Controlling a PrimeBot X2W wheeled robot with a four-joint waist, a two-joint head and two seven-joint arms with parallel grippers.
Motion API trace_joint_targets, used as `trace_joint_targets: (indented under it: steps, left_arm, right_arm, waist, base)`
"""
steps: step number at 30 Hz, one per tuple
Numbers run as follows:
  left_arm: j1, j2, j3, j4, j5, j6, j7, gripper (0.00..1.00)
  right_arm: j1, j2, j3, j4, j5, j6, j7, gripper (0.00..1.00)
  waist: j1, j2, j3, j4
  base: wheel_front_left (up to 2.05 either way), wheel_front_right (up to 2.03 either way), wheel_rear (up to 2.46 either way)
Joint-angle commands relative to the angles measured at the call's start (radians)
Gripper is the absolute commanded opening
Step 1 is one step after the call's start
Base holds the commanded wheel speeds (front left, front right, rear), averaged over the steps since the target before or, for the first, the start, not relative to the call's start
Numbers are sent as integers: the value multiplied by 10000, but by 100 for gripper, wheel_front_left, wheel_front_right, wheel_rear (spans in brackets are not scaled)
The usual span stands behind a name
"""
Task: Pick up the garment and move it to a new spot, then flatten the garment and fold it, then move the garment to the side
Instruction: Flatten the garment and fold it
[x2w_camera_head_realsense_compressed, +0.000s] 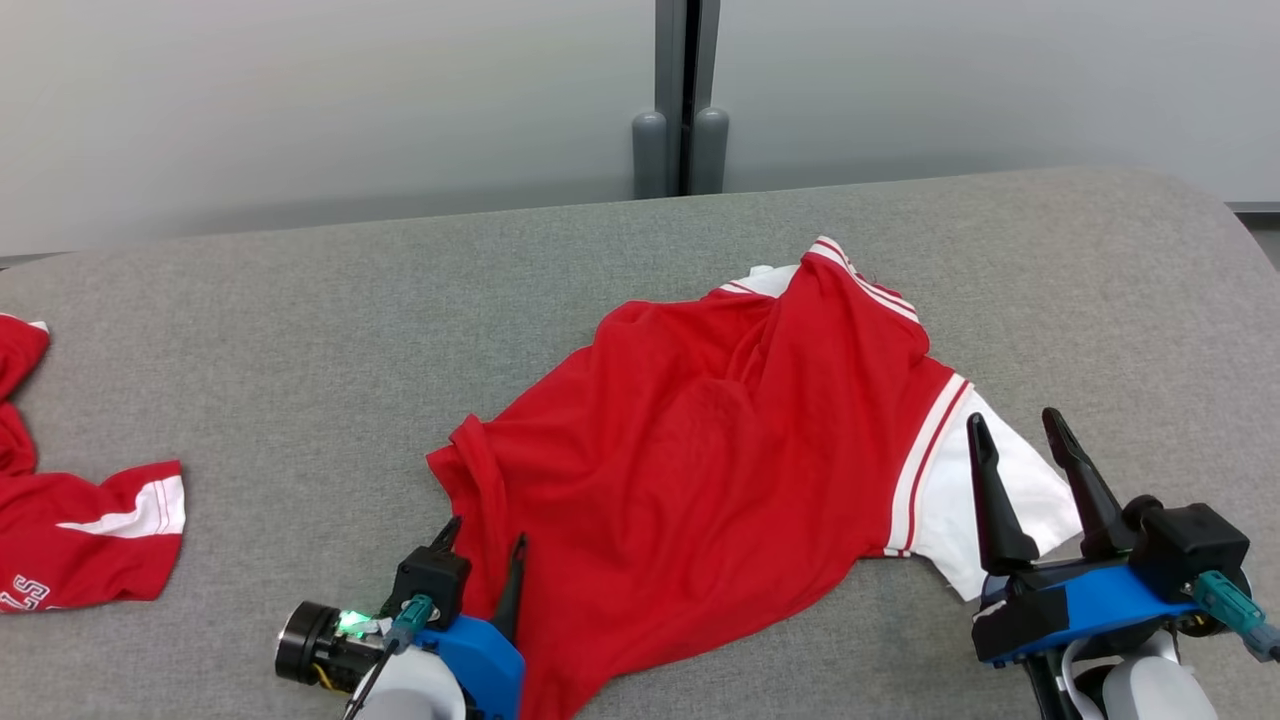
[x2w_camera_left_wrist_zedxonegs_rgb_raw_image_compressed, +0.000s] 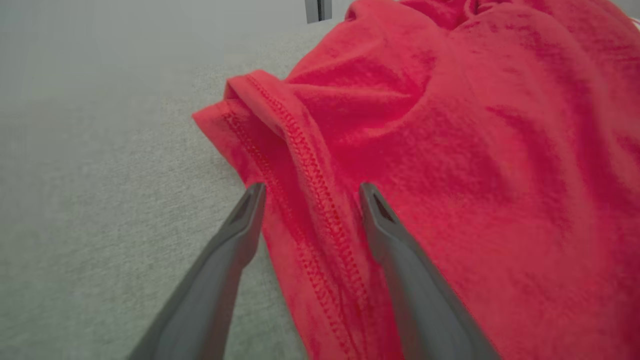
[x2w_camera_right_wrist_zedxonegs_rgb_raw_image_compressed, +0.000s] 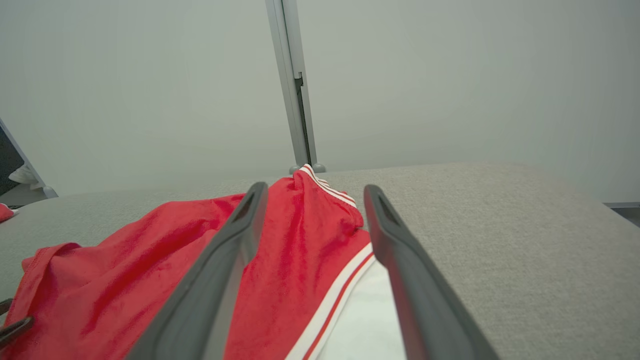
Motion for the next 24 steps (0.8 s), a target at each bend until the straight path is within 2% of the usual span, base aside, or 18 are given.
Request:
trace_joint_targets:
  steps: [1, 6, 11, 12, 13, 14, 19, 24]
  left_arm:
    - [-248, 18, -28, 298, 53, 135, -11, 100]
    - [-576, 55, 22, 1245, -15, 390, 15, 100]
    - [-759, 68, 96, 1825, -279, 188, 23, 98]
    - [-789, 61, 73, 1888, -327, 113, 18, 71]
    - [-821, 54, 23, 1955, -356, 64, 24, 22]
    - [-863, 53, -18, 2016, -397, 10, 20, 0]
    - [-1061, 29, -87, 1890, -613, -137, 4, 0]
    - [-1211, 339, 260, 1364, -824, 27, -24, 0]
  right_arm:
    - [-152, 4, 19, 46, 51, 1, -45, 100]
    - [-182, 3, -18, 170, 3, 1, -92, 100]
    - [-178, 4, 15, 296, 28, 1, -131, 100]
    - [-184, 4, 23, 314, 51, 1, -122, 100]
    - [-189, 4, 33, 325, 68, 1, -132, 100]
    - [-197, 4, 52, 334, 78, 1, -139, 100]
    - [-248, 4, 112, 354, 122, 1, -162, 100]
    - [-287, 3, 106, 330, 142, 1, -207, 100]
  waist:
    - [0, 0, 9, -35]
    - [0, 0, 49, -101]
    - [0, 0, 71, -122]
    - [0, 0, 80, -117]
    - [0, 0, 90, -112]
    - [0, 0, 100, -109]
    - [0, 0, 128, -115]
    - [0, 0, 182, -157]
  base:
    - [0, 0, 0]
    - [0, 0, 0]
    - [0, 0, 0]
    - [0, 0, 0]
    - [0, 0, 0]
    - [0, 0, 0]
    - [0, 0, 0]
    - [0, 0, 0]
